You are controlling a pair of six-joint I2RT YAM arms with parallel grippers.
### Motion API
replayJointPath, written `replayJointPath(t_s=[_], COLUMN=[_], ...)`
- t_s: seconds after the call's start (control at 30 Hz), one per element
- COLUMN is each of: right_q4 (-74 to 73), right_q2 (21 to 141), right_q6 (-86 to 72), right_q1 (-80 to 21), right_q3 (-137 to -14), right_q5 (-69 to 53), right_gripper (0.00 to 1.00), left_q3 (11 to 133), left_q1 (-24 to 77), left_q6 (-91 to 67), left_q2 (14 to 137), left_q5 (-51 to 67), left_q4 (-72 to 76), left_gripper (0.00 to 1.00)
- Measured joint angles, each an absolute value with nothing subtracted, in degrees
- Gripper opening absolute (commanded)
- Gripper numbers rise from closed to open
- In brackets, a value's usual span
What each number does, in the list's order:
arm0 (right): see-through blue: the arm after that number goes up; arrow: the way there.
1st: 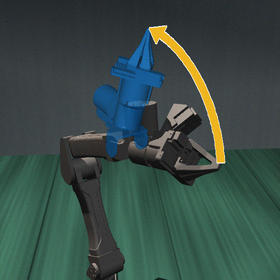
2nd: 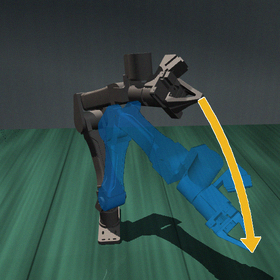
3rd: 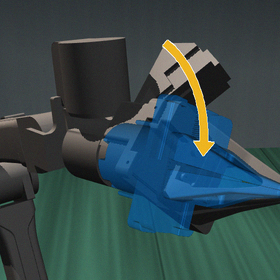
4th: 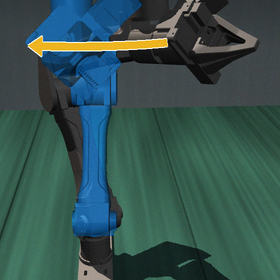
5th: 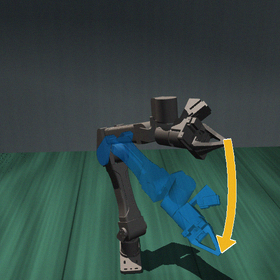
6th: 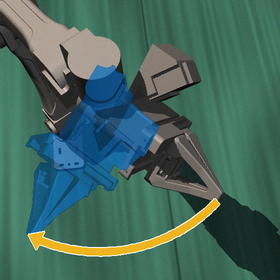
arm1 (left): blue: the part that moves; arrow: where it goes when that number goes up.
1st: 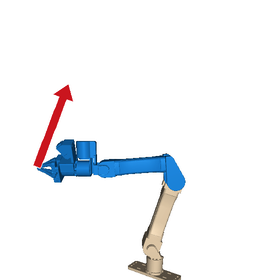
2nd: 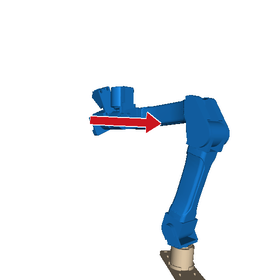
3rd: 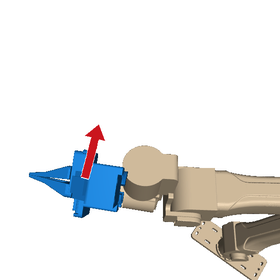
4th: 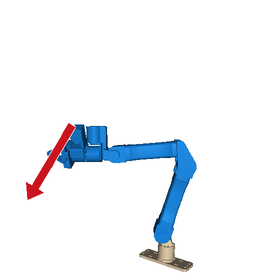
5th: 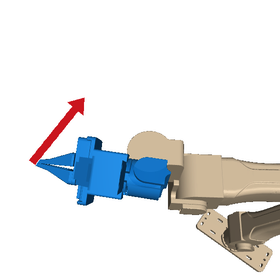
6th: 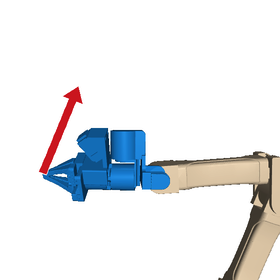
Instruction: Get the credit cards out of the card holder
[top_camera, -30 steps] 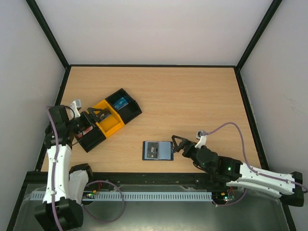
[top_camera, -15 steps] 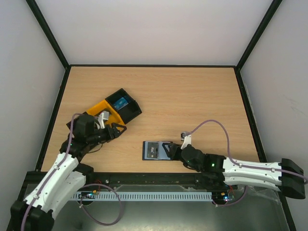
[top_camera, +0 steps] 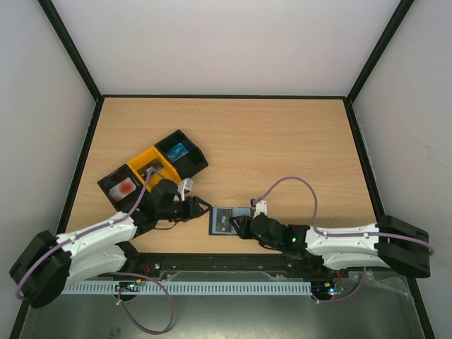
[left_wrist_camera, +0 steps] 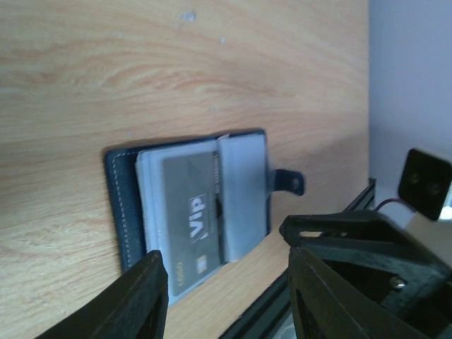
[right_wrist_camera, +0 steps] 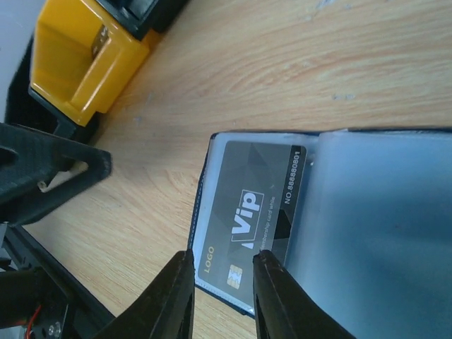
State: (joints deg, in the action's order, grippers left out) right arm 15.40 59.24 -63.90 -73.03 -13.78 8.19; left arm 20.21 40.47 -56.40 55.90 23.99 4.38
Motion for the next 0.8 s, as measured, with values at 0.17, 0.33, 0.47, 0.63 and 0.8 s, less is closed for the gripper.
replayJointPath(t_s=[0.17,0.33,0.47,0.63,0.8], right_q4=[19.7,22.8,24.4,25.9,28.2], right_q2=[65.5,69.7,72.7,75.7,77.5], right_q6=[-64.7,-65.6,-65.8,-66.1,-67.2], right_q1=[-73.0,-72.7,-71.8,-70.8,-70.5], right_q3=[-14.4,-14.6,-14.6,-14.6,-14.0], right_q5=[6.1,4.8,4.2,3.0,2.2], right_gripper=[0.21,0.2,0.2,0.19,0.18], left_q3=[17.2,15.9,15.1,14.9,14.9], left_q1=[43.4,44.6,45.4,46.7,47.3], left_q6=[-58.4,-59.5,-60.0,-60.4,-60.6], left_q2=[63.1,66.9,69.1,71.8,72.9], left_q5=[23.9,23.9,23.7,23.6,23.4], left_q4=[11.8,16.9,20.9,23.7,26.4], left_gripper=[0.38,0.27,0.15,0.07,0.03])
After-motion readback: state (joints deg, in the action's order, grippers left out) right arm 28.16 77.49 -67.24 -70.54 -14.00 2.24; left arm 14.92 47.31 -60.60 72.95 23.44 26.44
